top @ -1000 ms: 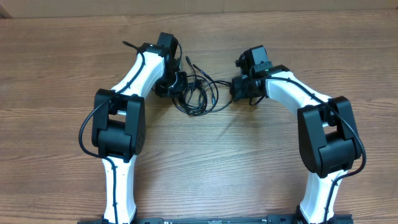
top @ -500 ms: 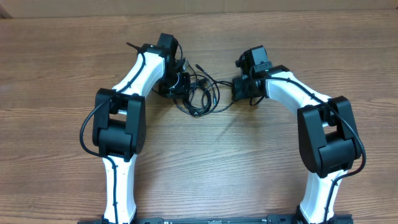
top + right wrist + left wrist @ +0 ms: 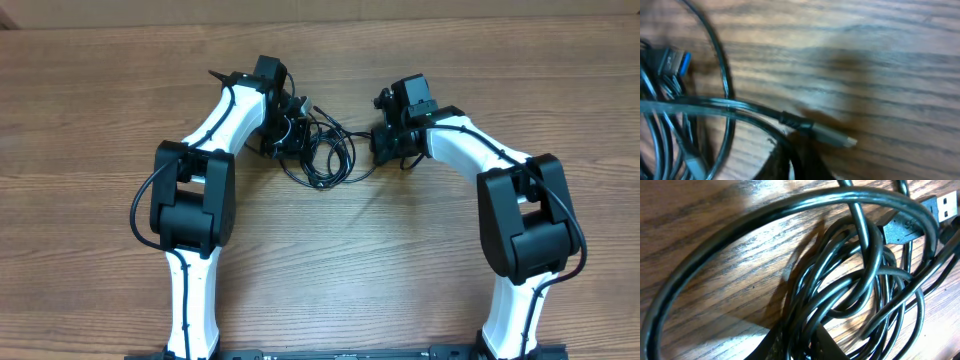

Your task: Untangle cables

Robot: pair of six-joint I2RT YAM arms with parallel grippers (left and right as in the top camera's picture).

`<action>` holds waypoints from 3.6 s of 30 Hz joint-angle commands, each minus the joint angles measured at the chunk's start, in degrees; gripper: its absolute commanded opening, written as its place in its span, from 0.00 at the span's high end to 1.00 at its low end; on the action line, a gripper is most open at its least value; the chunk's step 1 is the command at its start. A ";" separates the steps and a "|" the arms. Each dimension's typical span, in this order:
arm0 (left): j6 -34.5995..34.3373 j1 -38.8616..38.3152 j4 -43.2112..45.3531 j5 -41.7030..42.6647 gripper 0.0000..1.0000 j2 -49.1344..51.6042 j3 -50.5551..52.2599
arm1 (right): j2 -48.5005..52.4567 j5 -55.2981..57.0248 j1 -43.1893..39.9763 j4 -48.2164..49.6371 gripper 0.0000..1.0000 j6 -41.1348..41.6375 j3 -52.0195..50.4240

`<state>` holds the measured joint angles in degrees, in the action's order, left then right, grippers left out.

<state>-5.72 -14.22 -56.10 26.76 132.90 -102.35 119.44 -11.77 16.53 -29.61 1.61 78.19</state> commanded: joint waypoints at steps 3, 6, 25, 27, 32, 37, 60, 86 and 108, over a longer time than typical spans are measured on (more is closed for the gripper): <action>1.49 -0.11 0.28 1.75 0.82 1.11 0.61 | -0.63 -0.35 -1.09 -1.84 0.96 -0.20 0.61; 1.46 -0.11 0.50 1.14 0.81 1.11 0.61 | -4.07 -1.40 -2.34 -7.34 0.96 -0.20 3.56; 0.11 -0.11 0.85 -4.90 0.96 1.11 0.61 | -24.17 -3.43 -1.38 -21.11 0.96 -0.81 7.91; 0.13 -0.11 0.85 -4.90 0.96 1.11 0.61 | -24.17 -6.73 -1.38 -20.72 0.96 -0.85 7.67; 0.13 -0.11 0.83 -4.90 0.96 1.11 0.61 | -24.17 -11.02 -1.38 -19.52 0.96 -0.83 7.67; 0.13 -0.11 0.61 -4.85 0.94 1.11 0.61 | -24.17 -14.27 -1.38 -19.32 0.96 -0.50 7.65; 0.46 0.70 -0.98 -1.29 0.89 1.11 -0.31 | -23.17 -13.84 -1.38 -20.50 0.28 0.11 7.65; 0.42 0.70 -0.94 -1.86 0.96 1.11 -0.31 | -4.98 -12.87 8.85 -10.23 0.78 13.53 7.65; 0.42 0.70 -0.87 -1.86 0.96 1.11 -0.31 | 2.12 -8.13 10.51 -6.36 0.67 16.63 7.65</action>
<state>-5.76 -13.76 -57.04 25.91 132.99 -103.11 121.14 -20.73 26.76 -36.40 17.98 85.34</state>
